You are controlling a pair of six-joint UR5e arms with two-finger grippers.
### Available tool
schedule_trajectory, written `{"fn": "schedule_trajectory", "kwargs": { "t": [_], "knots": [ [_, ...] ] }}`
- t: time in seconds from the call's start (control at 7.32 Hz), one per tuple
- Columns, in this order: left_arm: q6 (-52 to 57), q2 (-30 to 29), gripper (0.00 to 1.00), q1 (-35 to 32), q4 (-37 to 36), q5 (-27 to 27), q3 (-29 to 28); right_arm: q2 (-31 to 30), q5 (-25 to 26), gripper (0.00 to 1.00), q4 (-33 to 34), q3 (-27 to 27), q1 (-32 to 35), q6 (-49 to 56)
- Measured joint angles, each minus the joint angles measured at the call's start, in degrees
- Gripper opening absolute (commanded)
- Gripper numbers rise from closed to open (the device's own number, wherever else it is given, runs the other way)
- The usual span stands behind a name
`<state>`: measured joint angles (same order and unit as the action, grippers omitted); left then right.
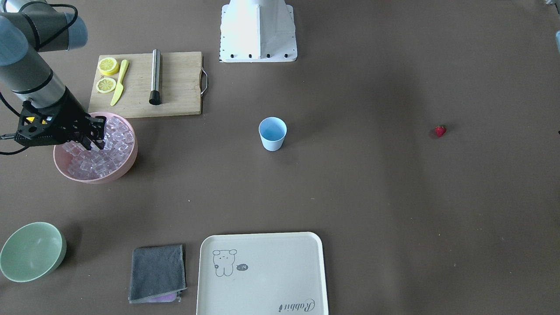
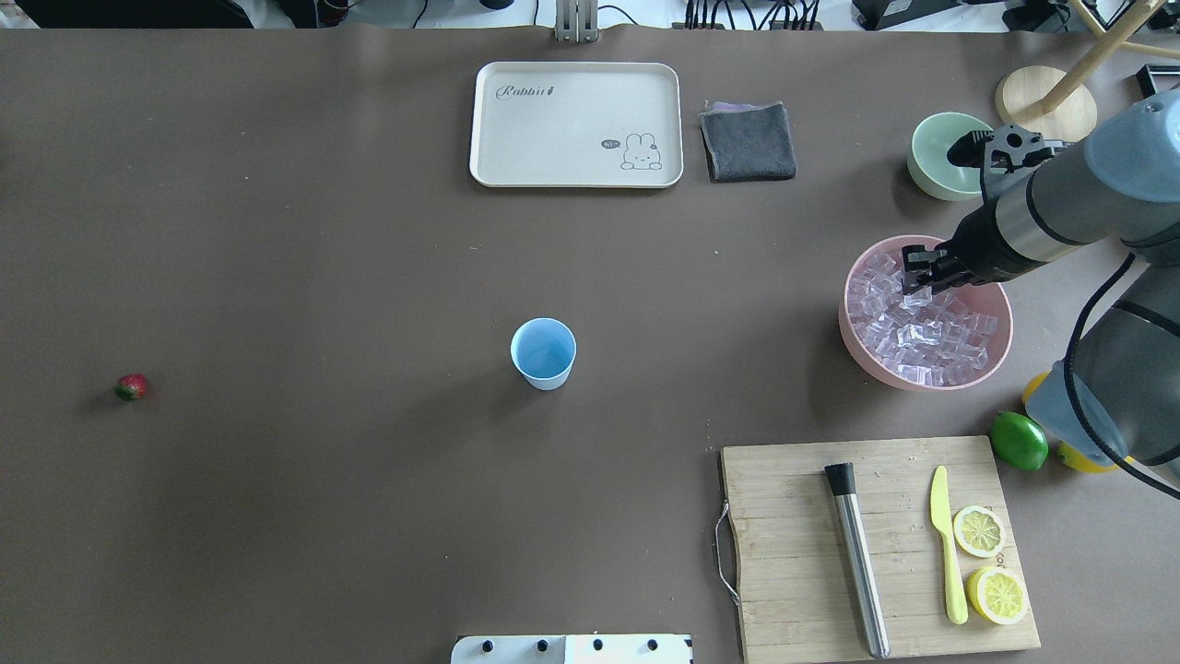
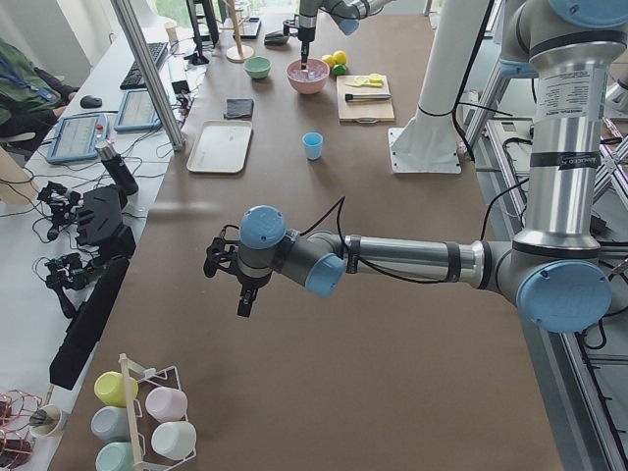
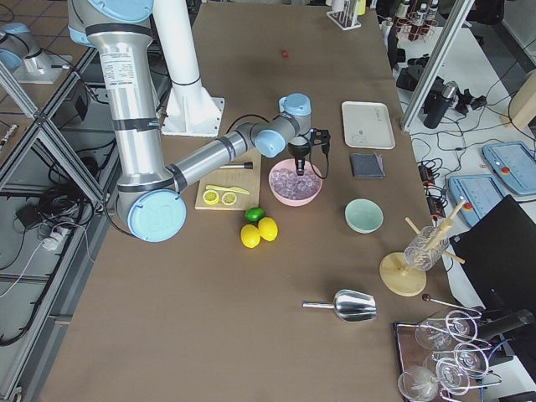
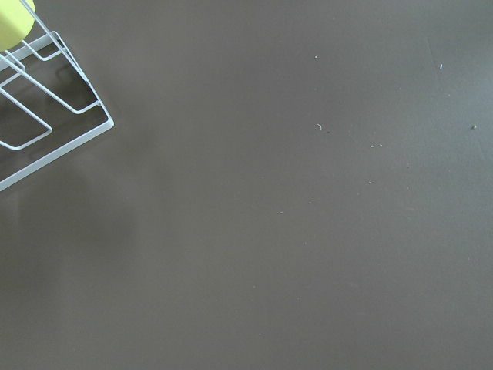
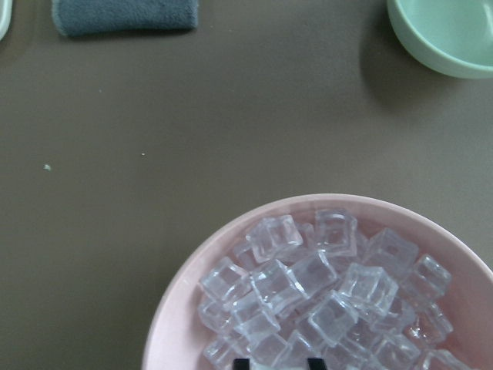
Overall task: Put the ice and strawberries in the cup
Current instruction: 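Carry the ice cube with the right gripper over the blue cup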
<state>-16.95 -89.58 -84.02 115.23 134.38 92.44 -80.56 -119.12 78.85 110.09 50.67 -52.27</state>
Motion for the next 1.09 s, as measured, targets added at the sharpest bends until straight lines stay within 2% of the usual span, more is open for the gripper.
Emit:
{"fn": "schedule_trajectory", "kwargs": {
  "t": [0.41, 1.09],
  "knots": [
    [-0.03, 0.01, 0.98, 0.00, 0.00, 0.00, -0.09, 6.08, 0.10, 0.00, 2.00, 1.73, -2.09, -3.92],
    [-0.19, 0.13, 0.98, 0.00, 0.00, 0.00, -0.34, 17.97, 1.59, 0.00, 1.72, 0.66, -8.69, -13.72]
  ]
}}
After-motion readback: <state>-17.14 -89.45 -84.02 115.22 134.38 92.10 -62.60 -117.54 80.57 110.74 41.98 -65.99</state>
